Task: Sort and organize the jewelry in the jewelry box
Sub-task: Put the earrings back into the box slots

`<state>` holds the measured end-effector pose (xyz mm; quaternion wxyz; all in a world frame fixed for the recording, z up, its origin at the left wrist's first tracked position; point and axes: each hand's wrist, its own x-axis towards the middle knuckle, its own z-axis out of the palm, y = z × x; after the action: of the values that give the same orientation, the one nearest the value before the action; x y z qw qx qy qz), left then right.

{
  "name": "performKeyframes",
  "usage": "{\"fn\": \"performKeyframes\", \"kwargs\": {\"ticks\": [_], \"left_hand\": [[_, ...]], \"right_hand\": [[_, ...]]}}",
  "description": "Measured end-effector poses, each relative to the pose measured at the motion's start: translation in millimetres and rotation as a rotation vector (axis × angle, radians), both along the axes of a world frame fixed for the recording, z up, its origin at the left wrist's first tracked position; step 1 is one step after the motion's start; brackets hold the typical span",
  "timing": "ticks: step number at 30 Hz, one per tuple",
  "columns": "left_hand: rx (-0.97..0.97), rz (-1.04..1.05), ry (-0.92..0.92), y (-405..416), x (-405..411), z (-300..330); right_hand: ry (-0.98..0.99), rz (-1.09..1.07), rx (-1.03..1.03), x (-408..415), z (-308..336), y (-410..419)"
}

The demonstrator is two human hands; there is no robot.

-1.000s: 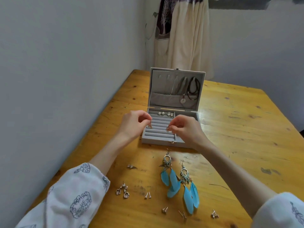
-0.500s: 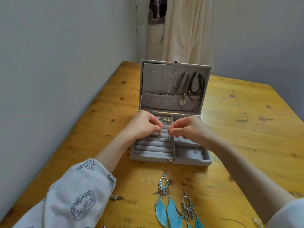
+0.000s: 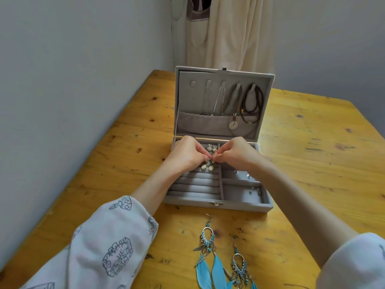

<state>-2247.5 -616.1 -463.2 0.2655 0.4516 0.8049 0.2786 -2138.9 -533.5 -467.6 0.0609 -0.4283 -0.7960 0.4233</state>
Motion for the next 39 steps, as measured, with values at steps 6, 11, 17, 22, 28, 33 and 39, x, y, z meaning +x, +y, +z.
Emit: {"fn": "performKeyframes", "kwargs": {"ticks": [6, 11, 17, 22, 28, 33, 39], "left_hand": [[0.025, 0.067, 0.043, 0.2, 0.1, -5.7], [0.023, 0.076, 0.080, 1.1, 1.5, -7.9], [0.060, 0.114, 0.122, -6.9, 9.3, -5.4], [0.077, 0.013, 0.167, -41.2, 12.8, 12.6], [0.116, -0.059, 0.089, -120.1, 14.6, 19.8], [0.109, 0.024, -0.023, -184.2, 15.3, 9.2], [0.193, 0.227, -0.042, -237.9, 12.8, -21.5]], "right_hand": [[-0.050, -0.036, 0.102, -2.3, -7.6, -0.7], [-0.057, -0.101, 0.203, -2.9, -9.9, -6.9], [-0.018, -0.100, 0.272, 4.1, -6.9, -20.6], [0.097, -0.113, 0.307, 23.0, 0.6, -47.2], [0.169, -0.040, 0.287, 50.2, 6.0, -110.8], [0.161, 0.083, 0.282, 59.4, 2.5, -167.1], [0.063, 0.261, 0.280, 40.3, -12.6, -201.6]]}}
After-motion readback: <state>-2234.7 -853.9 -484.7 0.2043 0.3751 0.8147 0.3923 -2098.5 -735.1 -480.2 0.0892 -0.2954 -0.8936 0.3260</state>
